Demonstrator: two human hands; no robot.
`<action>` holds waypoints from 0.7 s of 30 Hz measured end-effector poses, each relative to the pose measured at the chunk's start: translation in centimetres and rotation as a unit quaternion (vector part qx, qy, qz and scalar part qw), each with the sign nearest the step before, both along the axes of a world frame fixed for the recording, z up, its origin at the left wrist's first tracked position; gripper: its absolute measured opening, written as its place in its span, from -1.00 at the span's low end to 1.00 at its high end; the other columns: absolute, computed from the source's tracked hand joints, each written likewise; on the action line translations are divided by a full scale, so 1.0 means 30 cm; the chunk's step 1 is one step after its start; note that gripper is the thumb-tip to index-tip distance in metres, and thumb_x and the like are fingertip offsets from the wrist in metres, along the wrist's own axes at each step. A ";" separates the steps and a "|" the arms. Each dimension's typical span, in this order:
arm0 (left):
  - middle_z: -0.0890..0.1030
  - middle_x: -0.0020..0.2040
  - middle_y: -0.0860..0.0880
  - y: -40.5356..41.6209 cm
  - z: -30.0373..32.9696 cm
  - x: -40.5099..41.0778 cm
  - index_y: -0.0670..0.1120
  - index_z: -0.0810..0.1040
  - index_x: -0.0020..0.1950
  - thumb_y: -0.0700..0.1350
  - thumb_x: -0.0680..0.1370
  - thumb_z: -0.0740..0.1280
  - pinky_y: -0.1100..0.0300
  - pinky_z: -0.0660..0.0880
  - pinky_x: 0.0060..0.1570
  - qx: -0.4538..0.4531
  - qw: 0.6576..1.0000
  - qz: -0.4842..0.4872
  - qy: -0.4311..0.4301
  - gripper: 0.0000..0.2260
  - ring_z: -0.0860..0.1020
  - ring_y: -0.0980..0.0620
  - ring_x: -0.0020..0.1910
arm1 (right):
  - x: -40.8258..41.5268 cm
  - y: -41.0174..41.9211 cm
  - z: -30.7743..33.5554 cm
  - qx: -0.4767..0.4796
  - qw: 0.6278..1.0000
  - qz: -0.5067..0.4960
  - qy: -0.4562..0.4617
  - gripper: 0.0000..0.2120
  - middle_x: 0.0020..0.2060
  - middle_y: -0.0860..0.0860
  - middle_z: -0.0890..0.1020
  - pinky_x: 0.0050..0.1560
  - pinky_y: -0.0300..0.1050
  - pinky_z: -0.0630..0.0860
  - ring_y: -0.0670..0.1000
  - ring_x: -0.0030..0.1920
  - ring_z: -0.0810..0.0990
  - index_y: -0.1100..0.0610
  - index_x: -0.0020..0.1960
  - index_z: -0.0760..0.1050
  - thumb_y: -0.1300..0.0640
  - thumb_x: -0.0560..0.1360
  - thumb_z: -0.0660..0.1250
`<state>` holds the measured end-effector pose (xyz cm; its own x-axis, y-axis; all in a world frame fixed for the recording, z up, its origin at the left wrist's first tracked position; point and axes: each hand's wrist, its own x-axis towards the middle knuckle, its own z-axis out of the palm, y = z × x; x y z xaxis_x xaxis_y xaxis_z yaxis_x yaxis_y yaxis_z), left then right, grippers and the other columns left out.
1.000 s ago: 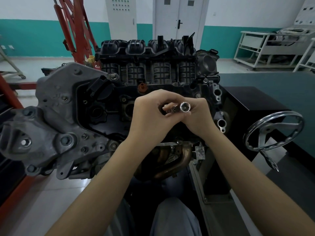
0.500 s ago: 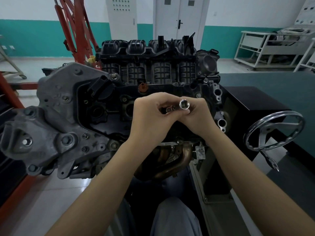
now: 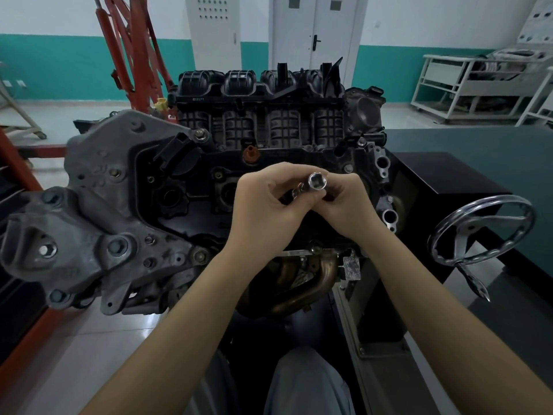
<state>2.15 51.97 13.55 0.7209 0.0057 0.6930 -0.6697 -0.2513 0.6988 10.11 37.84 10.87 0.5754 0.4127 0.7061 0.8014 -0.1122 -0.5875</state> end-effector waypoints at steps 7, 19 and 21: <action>0.68 -0.14 0.07 -0.014 0.003 -0.002 -0.08 0.65 -0.05 -0.31 0.34 0.55 0.26 0.57 -0.01 -0.008 1.000 0.026 0.003 -0.74 0.65 0.17 -0.10 | 0.021 -0.005 -0.012 0.028 0.999 -0.021 0.030 -0.79 -0.19 0.01 0.68 -0.06 -0.19 0.57 -0.07 -0.13 0.67 0.23 -0.02 0.63 0.41 0.37 0.47; 0.67 -0.16 0.11 -0.020 0.006 -0.007 -0.04 0.66 -0.08 -0.27 0.36 0.54 0.28 0.57 -0.04 0.020 0.999 0.036 0.006 -0.79 0.64 0.19 -0.12 | 0.022 -0.001 -0.009 0.022 0.999 -0.018 0.025 -0.79 -0.20 -0.05 0.69 -0.12 -0.29 0.54 -0.12 -0.15 0.68 0.17 -0.06 0.65 0.38 0.34 0.50; 0.66 -0.17 0.16 -0.021 0.006 -0.007 -0.01 0.65 -0.08 -0.26 0.37 0.53 0.32 0.56 -0.06 0.012 0.999 0.045 0.000 -0.78 0.64 0.21 -0.13 | 0.015 -0.001 -0.004 0.018 1.000 -0.009 0.022 -0.75 -0.17 -0.14 0.67 -0.09 -0.33 0.52 -0.17 -0.12 0.66 0.12 -0.02 0.62 0.36 0.37 0.49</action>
<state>1.95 51.35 13.72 0.7186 0.0530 0.6934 -0.6436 -0.3272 0.6919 10.56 37.80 10.76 0.6133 0.3767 0.6942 0.7726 -0.1037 -0.6263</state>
